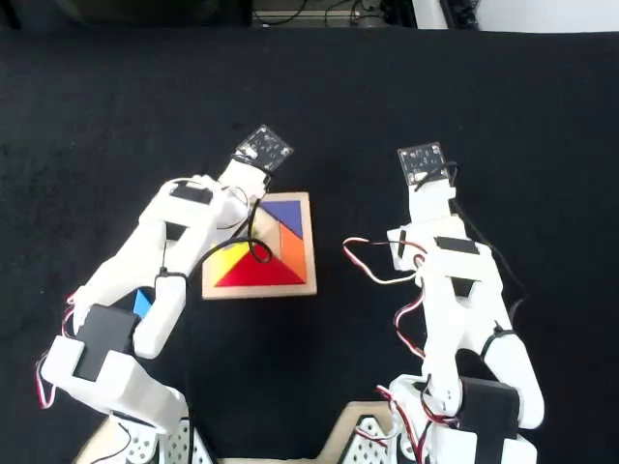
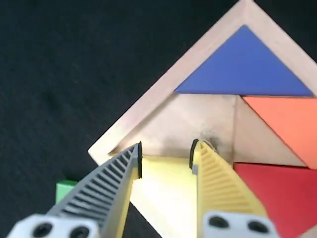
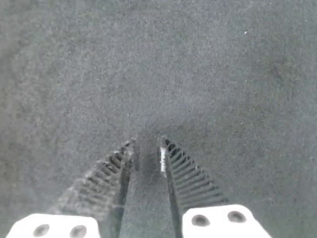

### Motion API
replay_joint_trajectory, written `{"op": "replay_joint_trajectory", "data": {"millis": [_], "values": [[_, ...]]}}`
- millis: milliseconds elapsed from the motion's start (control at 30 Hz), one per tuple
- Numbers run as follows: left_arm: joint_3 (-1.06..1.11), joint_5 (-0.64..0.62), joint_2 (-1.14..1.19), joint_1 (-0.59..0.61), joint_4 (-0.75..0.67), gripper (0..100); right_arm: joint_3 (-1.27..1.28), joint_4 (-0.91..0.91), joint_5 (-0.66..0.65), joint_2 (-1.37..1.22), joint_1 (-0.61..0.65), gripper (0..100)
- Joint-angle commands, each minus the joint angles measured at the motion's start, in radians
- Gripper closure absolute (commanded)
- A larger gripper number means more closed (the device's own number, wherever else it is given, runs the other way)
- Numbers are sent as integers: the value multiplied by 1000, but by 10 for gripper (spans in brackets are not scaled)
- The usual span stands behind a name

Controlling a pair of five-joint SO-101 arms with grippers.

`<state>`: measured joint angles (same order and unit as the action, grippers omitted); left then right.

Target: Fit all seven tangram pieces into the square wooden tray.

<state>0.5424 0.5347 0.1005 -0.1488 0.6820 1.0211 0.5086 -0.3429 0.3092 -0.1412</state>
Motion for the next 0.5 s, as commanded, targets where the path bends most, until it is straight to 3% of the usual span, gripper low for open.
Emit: {"op": "replay_joint_trajectory", "data": {"millis": [0, 467], "values": [[-70, 2, -26, 22, 44, 820, -10, -20, -9, -4, 14, 917], [-177, -91, -15, -31, 48, 820, -10, -20, -9, -4, 14, 917]]}}
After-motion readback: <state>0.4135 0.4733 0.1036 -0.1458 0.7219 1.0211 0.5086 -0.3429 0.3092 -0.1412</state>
